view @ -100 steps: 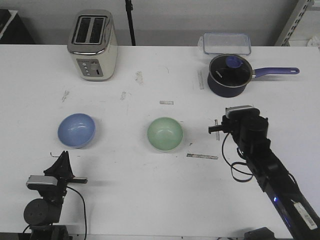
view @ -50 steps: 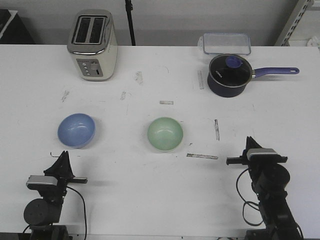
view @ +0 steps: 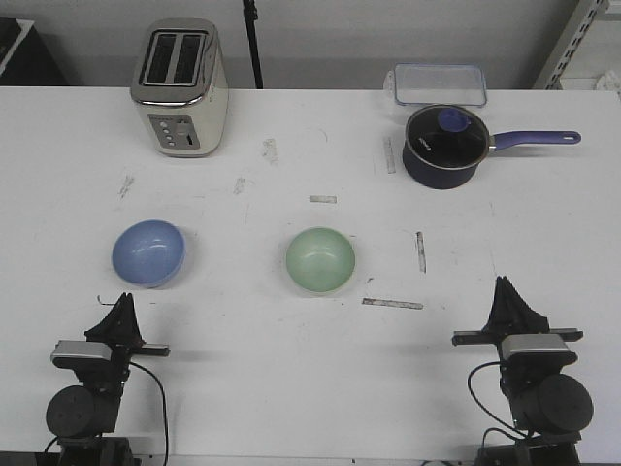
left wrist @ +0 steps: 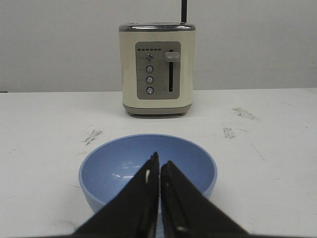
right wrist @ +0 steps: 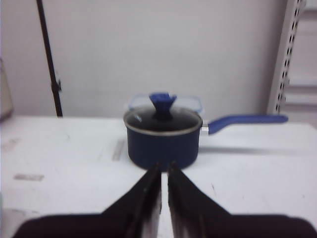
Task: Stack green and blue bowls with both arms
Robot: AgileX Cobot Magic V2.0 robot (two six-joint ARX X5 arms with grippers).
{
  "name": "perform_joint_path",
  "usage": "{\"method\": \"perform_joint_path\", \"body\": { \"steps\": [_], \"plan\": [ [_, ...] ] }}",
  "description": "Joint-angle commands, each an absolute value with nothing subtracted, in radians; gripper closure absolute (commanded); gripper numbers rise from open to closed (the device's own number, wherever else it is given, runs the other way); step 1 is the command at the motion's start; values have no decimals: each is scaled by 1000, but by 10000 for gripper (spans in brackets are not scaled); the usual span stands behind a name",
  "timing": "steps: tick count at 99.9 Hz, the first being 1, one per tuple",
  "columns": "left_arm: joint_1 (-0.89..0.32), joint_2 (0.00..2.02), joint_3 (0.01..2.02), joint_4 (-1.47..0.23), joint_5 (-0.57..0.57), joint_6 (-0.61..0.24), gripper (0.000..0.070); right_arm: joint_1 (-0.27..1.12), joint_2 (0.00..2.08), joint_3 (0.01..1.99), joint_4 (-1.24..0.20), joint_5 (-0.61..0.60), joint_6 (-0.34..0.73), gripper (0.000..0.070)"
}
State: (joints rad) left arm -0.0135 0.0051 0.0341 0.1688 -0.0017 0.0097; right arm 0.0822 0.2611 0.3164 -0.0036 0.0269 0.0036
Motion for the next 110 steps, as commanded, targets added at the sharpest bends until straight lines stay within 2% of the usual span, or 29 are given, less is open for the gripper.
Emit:
{"method": "perform_joint_path", "body": {
  "steps": [1,30,110],
  "plan": [
    [-13,3,12,181,-4,7,699,84,245,321,-16,26,-6,682],
    [-13,3,12,181,-4,7,699,84,189,321,33,26,-5,681],
    [-13,4,28,186,-3,6,699,84,189,321,30,27,-5,681]
  ]
}}
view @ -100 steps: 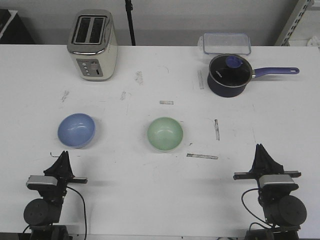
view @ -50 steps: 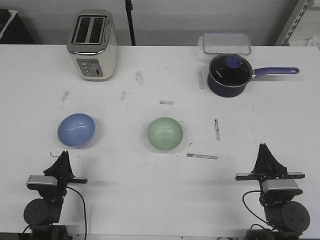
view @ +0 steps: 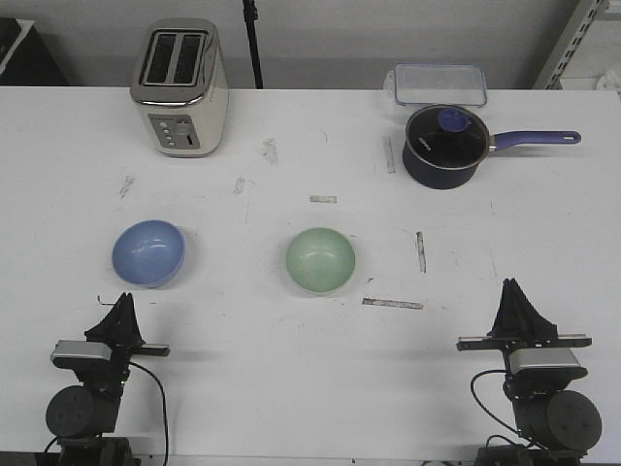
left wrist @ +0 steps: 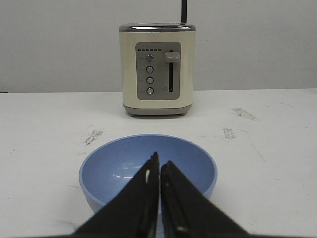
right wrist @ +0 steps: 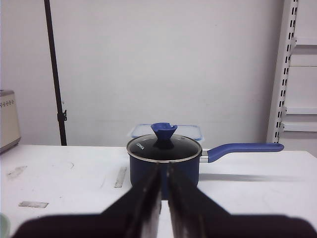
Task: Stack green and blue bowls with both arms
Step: 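Move the left gripper forward to the light blue bowl's rim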
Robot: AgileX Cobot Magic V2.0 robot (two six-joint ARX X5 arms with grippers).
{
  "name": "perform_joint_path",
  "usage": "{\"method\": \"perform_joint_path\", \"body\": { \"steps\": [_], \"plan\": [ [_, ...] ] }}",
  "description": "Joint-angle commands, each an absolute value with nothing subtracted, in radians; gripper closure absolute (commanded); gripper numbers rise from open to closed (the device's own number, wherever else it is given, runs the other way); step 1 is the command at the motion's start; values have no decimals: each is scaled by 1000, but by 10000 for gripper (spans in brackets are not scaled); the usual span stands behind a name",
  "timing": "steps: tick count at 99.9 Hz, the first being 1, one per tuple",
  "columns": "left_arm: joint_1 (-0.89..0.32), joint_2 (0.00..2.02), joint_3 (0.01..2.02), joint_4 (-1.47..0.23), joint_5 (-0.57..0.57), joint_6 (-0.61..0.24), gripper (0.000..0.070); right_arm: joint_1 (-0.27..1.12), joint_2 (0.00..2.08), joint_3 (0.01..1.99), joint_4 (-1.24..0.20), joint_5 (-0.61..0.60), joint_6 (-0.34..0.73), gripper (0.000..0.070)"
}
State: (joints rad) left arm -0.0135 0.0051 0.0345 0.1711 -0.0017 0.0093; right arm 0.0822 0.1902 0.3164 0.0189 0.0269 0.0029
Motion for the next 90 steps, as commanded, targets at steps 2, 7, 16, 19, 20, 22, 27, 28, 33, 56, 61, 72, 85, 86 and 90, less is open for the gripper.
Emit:
{"method": "perform_joint_path", "body": {
  "steps": [2,7,16,19,20,22,27,28,33,56,61,72,85,86,90],
  "plan": [
    [-13,4,32,186,-3,1,699,84,189,321,30,27,-5,681],
    [-13,10,43,184,-4,-26,699,84,189,321,30,26,-5,681],
    [-13,30,71,181,-4,-45,699,84,189,321,30,26,-5,681],
    [-13,42,83,181,-4,-45,699,84,189,321,30,27,-5,682],
    [-13,46,88,181,-4,-44,699,84,189,321,30,27,-5,681],
    [-13,56,98,181,-4,-44,699,84,189,321,30,27,-5,681],
    [-13,85,126,180,-4,-41,699,84,189,321,30,27,-5,681],
    [-13,91,133,180,-4,-41,699,84,189,321,30,27,-5,681],
    [-13,130,165,179,-4,-42,699,84,189,321,30,27,-5,681],
    [-13,441,414,69,-3,-38,699,84,189,321,30,27,-5,681],
    [-13,511,466,56,-3,-38,699,84,189,321,30,27,-5,681],
    [-13,665,579,42,-3,-38,699,84,189,321,30,27,-5,681],
    [-13,838,716,-19,-3,-39,699,84,189,321,30,27,-5,681],
    [-13,851,727,-29,-3,-39,699,84,189,321,30,26,-5,681],
    [-12,906,773,-75,-4,-39,699,84,189,321,30,27,-5,681]
  ]
}}
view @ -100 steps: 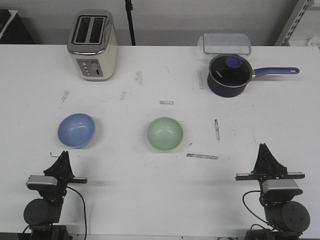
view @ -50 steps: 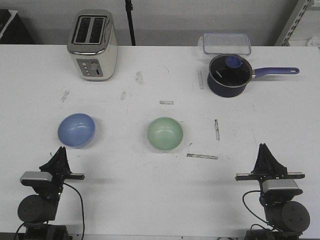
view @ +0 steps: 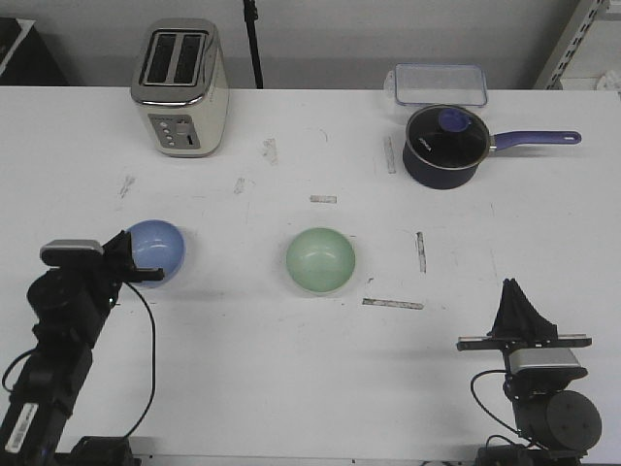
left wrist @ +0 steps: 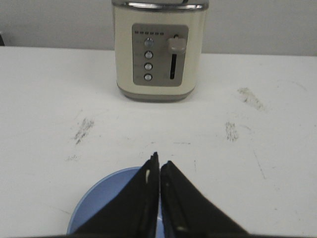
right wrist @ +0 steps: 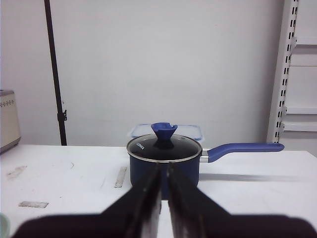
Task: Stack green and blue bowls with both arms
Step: 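Move the left gripper forward to the light blue bowl's rim, then grasp the blue bowl's rim with the left gripper and lift it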
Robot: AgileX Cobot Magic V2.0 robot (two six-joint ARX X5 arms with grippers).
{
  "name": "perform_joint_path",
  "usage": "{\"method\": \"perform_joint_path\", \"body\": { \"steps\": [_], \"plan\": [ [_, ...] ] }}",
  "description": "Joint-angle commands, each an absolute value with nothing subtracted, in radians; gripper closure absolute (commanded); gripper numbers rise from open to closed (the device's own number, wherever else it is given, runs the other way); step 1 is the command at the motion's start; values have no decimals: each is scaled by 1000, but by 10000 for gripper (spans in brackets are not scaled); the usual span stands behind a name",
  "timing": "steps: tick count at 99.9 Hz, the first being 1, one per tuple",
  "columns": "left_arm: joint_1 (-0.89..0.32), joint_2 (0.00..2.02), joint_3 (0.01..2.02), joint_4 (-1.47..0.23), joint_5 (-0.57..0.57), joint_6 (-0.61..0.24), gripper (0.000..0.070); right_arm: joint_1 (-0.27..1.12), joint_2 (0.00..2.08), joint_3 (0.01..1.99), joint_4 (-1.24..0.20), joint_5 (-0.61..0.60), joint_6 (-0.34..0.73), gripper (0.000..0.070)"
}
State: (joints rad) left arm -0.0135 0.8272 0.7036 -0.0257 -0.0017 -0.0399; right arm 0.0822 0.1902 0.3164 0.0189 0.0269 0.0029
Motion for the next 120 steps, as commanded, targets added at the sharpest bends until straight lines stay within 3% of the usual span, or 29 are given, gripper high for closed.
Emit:
{"method": "perform_joint_path", "body": {
  "steps": [1,32,44,64,76,80,87,93,111,120],
  "plan": [
    [-12,919,785,-88,-4,-39,699,84,189,321,30,27,-5,681],
    [10,1296,1189,-553,1,-53,699,84,189,321,30,27,-5,681],
    [67,1406,1350,-757,29,-180,699,84,189,321,30,27,-5,681],
    [212,1464,1419,-893,187,-219,699,84,189,321,30,27,-5,681],
    [302,1473,1419,-940,196,-222,691,84,189,321,30,26,-5,681],
    [324,1475,1418,-947,196,-222,656,84,189,322,30,26,-5,681],
    [353,1481,1418,-949,197,-216,520,84,189,321,30,27,-5,681],
    [366,1487,1418,-945,212,-191,447,84,189,321,30,27,-5,681],
    [376,1510,1418,-939,274,-184,362,84,189,322,30,27,-5,681],
    [376,1528,1418,-933,273,-184,359,84,189,321,30,26,-5,681]
  ]
}}
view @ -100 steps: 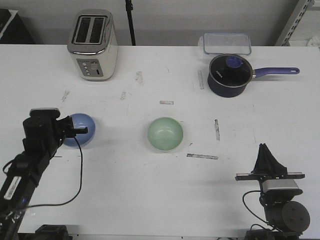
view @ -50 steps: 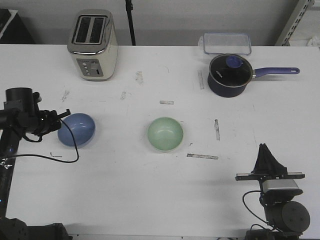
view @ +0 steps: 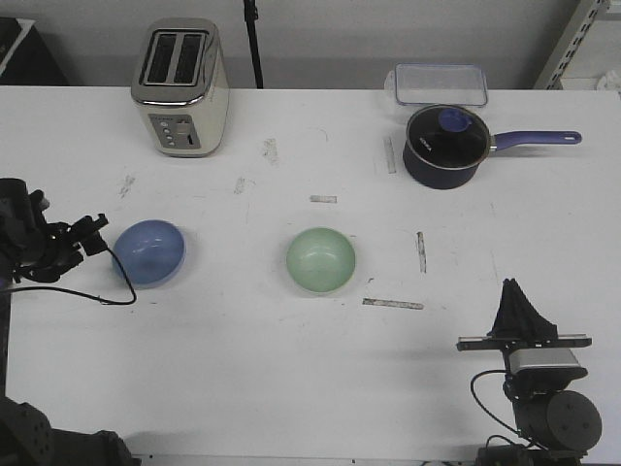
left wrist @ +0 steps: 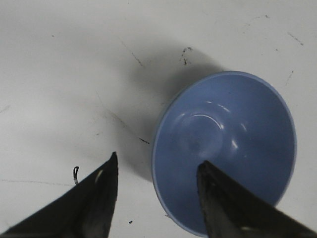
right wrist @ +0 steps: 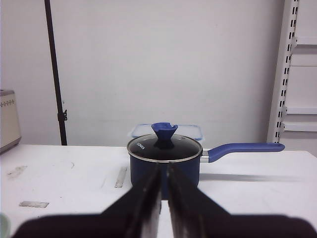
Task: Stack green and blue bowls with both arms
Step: 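Grasp the blue bowl's rim with the left gripper and lift it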
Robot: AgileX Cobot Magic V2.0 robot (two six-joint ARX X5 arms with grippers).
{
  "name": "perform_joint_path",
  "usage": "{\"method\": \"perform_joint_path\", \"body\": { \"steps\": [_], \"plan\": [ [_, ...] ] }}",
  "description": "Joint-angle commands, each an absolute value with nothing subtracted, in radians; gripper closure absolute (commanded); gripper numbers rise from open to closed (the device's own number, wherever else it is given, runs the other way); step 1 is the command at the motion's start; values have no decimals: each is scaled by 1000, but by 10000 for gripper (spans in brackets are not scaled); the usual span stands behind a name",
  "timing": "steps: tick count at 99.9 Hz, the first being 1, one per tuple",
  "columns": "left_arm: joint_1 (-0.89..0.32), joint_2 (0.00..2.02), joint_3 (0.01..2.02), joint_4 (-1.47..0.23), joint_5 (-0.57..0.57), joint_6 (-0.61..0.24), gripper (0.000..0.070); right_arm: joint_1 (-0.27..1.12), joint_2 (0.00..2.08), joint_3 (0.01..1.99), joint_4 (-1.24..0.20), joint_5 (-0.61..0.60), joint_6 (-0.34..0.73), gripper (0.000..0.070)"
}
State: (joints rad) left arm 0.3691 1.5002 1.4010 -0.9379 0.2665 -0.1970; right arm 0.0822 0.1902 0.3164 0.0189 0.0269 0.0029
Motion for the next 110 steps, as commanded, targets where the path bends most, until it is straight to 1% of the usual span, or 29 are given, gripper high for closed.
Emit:
{"method": "perform_joint_path", "body": {
  "steps": [1,35,68,89,92,99,107,110],
  "plan": [
    [375,1530,1418,-933,273,-184,359,84,189,322,30,26,-5,681],
    [348,1603,1418,-889,273,-169,360,84,189,321,30,27,-5,681],
    [326,1687,1414,-886,270,-138,363,84,189,321,30,26,-5,681],
    [292,1749,1411,-888,270,-127,385,84,189,321,30,27,-5,681],
    [289,1755,1411,-889,270,-124,401,84,189,321,30,27,-5,681],
    [280,1765,1411,-888,268,-125,489,84,189,321,30,26,-5,682],
    [274,1769,1411,-885,261,-125,642,84,189,321,30,27,-5,681],
    [273,1769,1411,-885,261,-125,687,84,189,321,30,27,-5,681]
  ]
}}
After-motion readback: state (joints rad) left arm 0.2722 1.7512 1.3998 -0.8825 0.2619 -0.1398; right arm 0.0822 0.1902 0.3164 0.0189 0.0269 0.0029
